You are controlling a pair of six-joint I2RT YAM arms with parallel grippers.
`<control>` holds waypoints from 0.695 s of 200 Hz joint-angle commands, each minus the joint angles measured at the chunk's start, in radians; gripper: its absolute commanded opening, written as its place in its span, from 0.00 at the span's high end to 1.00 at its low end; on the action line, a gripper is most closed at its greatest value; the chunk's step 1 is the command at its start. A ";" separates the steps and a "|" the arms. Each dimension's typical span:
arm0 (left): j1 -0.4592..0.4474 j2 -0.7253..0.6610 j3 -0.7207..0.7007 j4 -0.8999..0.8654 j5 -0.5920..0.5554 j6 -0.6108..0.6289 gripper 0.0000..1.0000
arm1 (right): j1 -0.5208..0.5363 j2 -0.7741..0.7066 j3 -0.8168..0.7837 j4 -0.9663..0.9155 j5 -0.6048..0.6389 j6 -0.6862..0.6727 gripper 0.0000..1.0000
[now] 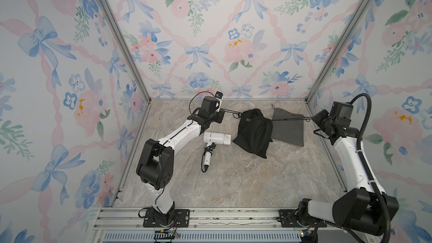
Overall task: Pack away hair dryers
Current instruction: Place the drawstrings on both sides at the center of the board.
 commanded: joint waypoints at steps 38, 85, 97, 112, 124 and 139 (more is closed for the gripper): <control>-0.029 0.100 0.122 -0.010 -0.013 -0.001 1.00 | 0.136 0.103 0.057 0.024 0.037 -0.114 1.00; -0.017 0.039 0.137 -0.010 0.094 -0.055 0.34 | 0.238 0.093 0.089 -0.024 0.000 -0.207 0.70; 0.000 0.009 0.141 -0.011 0.142 -0.096 0.24 | 0.268 0.071 0.105 -0.041 0.004 -0.241 0.43; 0.032 -0.040 0.134 -0.013 0.213 -0.153 0.09 | 0.305 0.033 0.109 -0.051 -0.005 -0.287 0.19; 0.049 -0.088 0.109 -0.012 0.234 -0.182 0.06 | 0.327 0.000 0.103 -0.063 -0.022 -0.312 0.10; 0.060 -0.151 0.059 -0.012 0.230 -0.195 0.04 | 0.348 -0.029 0.082 -0.077 -0.075 -0.328 0.04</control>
